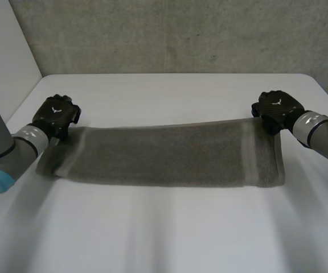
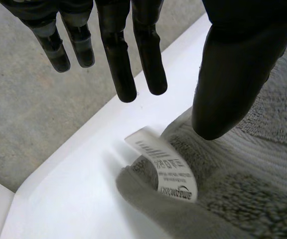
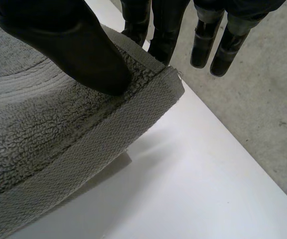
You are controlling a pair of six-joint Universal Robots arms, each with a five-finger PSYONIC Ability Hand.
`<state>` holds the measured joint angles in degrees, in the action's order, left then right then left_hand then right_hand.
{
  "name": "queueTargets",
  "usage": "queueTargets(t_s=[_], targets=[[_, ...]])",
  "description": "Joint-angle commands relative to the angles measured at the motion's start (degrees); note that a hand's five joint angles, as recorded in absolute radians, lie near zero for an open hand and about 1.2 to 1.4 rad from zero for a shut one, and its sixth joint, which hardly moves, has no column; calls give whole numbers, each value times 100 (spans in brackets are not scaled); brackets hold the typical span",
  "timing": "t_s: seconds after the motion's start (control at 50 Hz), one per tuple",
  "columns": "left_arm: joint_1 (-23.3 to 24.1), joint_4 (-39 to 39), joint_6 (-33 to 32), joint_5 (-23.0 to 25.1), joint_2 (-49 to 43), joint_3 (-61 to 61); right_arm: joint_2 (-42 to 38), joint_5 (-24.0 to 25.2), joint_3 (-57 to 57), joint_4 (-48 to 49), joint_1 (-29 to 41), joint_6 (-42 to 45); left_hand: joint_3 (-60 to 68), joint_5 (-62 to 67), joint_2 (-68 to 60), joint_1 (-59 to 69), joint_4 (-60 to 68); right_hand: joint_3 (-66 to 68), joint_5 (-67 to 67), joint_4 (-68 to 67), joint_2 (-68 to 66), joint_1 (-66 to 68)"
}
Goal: Fold the towel.
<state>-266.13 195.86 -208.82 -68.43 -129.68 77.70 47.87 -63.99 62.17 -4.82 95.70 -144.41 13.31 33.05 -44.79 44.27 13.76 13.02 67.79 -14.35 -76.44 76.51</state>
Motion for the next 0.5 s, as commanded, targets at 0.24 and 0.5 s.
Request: queueTargets(t_s=[0.24,0.5], targets=[[70,-57,-344,-373,-540,-448,-577,-228,-231,534,71,1,-331,-138,312,-260,-376,-302,221,435,-356,349],[105,-188,-238,-716,126,-142,71,-641,216,711,98,-52,-331,-305,480,-428,-376,-302,-6779,435,6644,-6651]])
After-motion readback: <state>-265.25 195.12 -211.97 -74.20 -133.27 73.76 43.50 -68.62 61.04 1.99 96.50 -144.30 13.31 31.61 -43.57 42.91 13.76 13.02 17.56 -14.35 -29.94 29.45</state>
